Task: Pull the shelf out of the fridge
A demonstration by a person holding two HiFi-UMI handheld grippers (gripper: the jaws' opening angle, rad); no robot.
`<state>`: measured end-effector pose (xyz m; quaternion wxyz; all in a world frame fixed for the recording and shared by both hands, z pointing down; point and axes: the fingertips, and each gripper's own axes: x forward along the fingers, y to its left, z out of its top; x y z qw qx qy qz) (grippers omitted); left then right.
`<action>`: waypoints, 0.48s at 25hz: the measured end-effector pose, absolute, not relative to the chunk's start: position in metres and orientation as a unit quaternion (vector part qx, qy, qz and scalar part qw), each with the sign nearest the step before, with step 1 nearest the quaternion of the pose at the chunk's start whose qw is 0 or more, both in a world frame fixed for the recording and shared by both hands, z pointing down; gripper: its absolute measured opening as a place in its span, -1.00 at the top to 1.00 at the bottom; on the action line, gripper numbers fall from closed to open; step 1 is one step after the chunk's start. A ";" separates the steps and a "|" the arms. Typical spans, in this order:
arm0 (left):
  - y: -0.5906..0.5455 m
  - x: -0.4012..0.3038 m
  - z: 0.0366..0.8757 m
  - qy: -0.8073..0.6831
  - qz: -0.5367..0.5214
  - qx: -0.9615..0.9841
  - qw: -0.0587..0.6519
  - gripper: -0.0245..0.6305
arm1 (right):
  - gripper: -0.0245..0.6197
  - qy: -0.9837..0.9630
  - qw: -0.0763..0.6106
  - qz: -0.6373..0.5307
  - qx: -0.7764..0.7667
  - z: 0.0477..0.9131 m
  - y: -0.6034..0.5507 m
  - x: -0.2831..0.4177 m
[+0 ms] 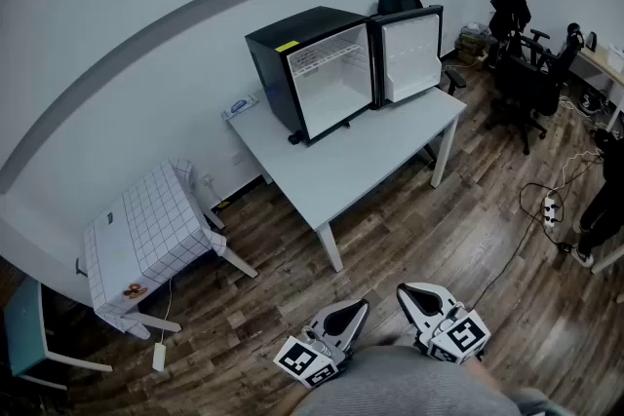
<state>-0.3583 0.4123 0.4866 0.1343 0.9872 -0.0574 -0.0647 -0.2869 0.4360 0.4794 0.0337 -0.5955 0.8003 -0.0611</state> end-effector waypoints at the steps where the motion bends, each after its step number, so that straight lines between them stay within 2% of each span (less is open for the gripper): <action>1: 0.414 -0.358 0.485 -0.057 -0.065 0.987 0.137 0.89 | 0.89 0.800 0.035 -0.063 -0.596 0.480 0.437 -0.287; 12: 0.412 -0.359 0.485 -0.063 -0.066 0.985 0.144 0.89 | 0.89 0.804 0.028 -0.055 -0.591 0.479 0.435 -0.290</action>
